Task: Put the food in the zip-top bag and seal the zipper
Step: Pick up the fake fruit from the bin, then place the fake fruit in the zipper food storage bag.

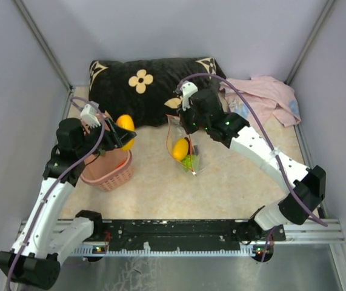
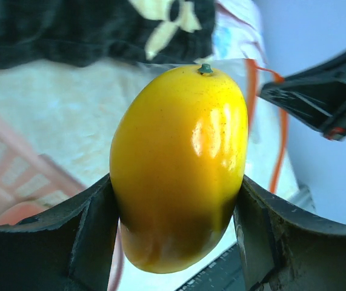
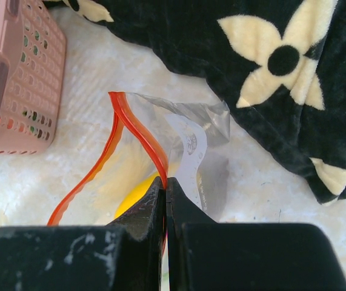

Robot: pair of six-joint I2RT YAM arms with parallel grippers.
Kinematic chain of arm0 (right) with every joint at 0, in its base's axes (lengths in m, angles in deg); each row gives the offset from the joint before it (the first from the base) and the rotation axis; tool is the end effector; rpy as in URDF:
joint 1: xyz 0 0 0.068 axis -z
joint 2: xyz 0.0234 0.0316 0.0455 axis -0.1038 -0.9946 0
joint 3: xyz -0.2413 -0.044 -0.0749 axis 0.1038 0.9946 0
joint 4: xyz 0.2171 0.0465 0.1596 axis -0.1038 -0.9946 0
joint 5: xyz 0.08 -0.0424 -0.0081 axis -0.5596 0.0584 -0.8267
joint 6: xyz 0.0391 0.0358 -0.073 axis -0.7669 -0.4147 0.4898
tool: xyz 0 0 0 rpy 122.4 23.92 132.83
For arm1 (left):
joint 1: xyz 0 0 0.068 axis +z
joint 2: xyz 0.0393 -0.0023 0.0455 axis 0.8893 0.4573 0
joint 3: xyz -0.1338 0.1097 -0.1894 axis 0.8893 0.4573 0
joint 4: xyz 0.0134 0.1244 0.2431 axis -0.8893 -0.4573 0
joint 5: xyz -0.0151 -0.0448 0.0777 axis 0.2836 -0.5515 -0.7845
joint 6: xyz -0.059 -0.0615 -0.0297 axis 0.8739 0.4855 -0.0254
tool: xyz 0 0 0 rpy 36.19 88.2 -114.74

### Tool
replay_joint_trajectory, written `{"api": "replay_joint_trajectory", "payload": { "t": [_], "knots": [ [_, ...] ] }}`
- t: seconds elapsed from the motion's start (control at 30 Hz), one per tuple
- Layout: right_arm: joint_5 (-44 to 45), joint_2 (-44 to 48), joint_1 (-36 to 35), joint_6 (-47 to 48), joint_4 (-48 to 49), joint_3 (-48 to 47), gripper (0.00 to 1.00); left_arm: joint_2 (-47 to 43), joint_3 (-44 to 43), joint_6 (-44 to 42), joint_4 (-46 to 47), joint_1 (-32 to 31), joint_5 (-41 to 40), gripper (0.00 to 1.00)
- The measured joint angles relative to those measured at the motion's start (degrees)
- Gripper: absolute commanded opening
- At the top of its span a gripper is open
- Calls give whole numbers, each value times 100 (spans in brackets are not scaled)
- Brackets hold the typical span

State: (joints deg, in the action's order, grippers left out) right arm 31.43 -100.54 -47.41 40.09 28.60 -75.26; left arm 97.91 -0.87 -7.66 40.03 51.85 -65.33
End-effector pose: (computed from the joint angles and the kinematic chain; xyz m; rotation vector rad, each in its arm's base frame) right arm 0.2874 0.2502 0.3334 -0.6732 2.0318 0.4318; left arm 0.2388 -0.0774 0.3231 -0.0433 1.9620 -0.8423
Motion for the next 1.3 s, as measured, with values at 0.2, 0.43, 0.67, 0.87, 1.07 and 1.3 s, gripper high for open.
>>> {"api": "replay_joint_trajectory", "payload": {
  "t": [0.2, 0.43, 0.67, 0.87, 1.07, 1.3],
  "knots": [
    [-81, -33, 0, -70, 7, -26, 0, 535, -175, 391, 634, -807, 472, 39],
    [-136, -63, 0, -155, 92, -26, 0, 1357, -393, 970, 1233, -1816, 590, 38],
    [-208, -79, 0, -258, 90, -31, 0, 2096, -763, 1751, 1432, -2181, 664, 38],
    [-155, -92, 0, -299, 15, -186, 0, 2540, -822, 2350, 1351, -2420, 667, 38],
    [-142, -90, 11, -302, 2, -212, 0, 2616, -822, 2575, 957, -2461, 437, 40],
    [-254, -66, 11, -304, 11, -201, 0, 2704, -946, 2586, 487, -2470, -79, 48]
  ]
}}
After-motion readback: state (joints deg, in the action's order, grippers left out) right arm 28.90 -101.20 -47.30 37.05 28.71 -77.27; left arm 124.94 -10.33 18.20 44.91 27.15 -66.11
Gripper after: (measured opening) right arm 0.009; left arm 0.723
